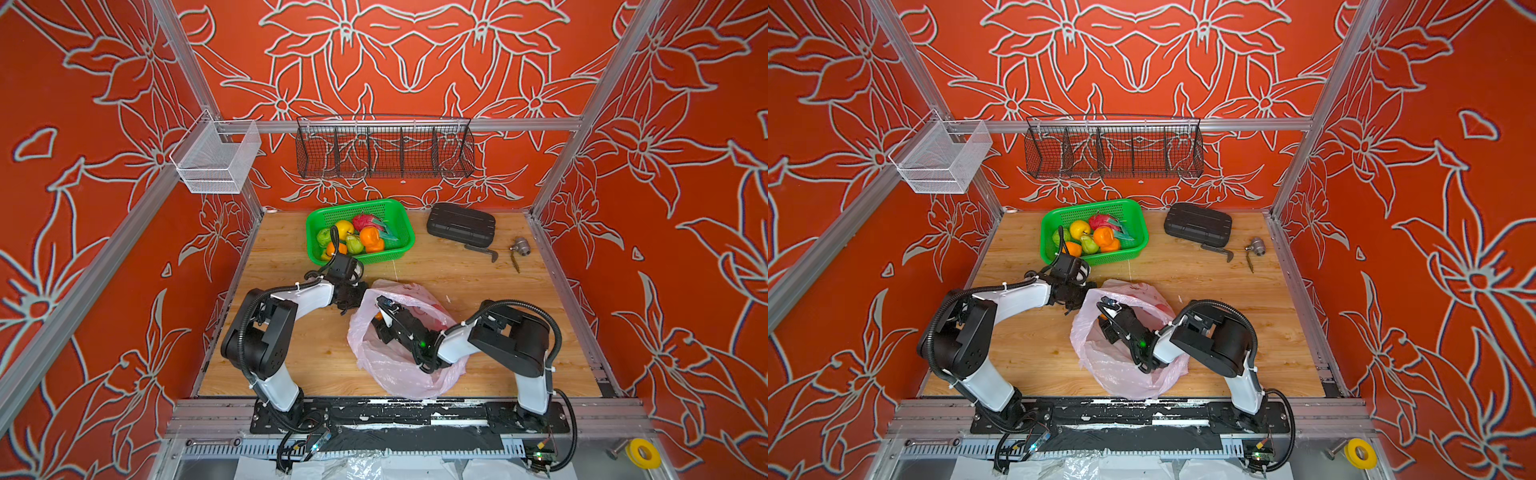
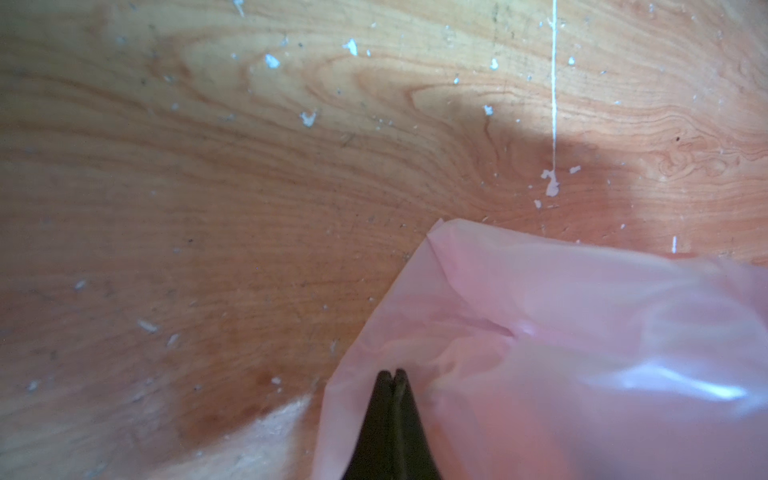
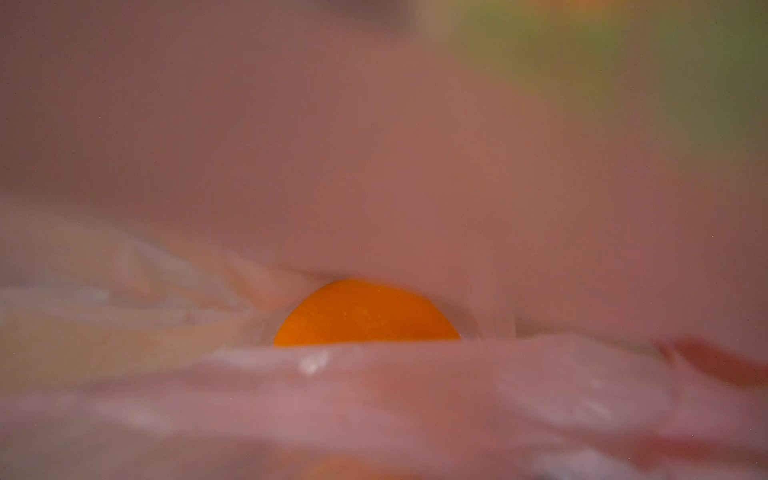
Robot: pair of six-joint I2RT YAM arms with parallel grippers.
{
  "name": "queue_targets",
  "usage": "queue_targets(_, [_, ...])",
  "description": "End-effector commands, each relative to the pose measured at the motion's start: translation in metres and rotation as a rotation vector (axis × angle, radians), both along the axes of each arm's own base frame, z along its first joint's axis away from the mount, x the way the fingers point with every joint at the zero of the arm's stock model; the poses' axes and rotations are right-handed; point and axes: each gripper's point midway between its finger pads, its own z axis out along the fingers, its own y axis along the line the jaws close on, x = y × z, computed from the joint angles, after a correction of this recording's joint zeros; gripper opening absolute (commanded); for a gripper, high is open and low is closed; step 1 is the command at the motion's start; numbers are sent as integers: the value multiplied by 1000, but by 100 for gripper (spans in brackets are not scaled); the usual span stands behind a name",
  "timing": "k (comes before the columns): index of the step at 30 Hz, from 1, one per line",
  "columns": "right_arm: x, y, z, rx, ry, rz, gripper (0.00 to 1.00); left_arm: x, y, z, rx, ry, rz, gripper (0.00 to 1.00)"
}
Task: Untie the knot of the plastic bag and take out the fruit
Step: 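Hold the bag edge with the left gripper while the right gripper reaches for the orange, then grasp the orange with the right gripper and lift it out of the bag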
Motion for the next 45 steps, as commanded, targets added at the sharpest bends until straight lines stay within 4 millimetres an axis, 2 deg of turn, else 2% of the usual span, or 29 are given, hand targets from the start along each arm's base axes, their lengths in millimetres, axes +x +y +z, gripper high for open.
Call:
queue_targets(1, [-8,-4,8,34,11,15,53,5,2,12,30,-27,-4,0])
queue_targets(11, [-28,-22,19,66,49,52,53,19,12,19,69,-56,21,0])
queue_targets(18, [-53,-21,29,73,125,146,53,27,14,24,80,-65,26,0])
queue_targets(23, [-69,-24,46,60,120,183,53,29,16,25,88,-69,31,0])
queue_targets(31, [-77,-39,56,29,124,177,53,30,17,33,83,-102,39,0])
queue_targets(35, [-83,-44,69,46,136,189,53,29,22,49,85,-163,49,16])
queue_targets(38, [-86,-50,84,61,121,190,53,26,25,70,81,-222,58,27])
queue_targets(45, [-89,-64,130,92,35,197,53,13,34,132,64,-361,86,40])
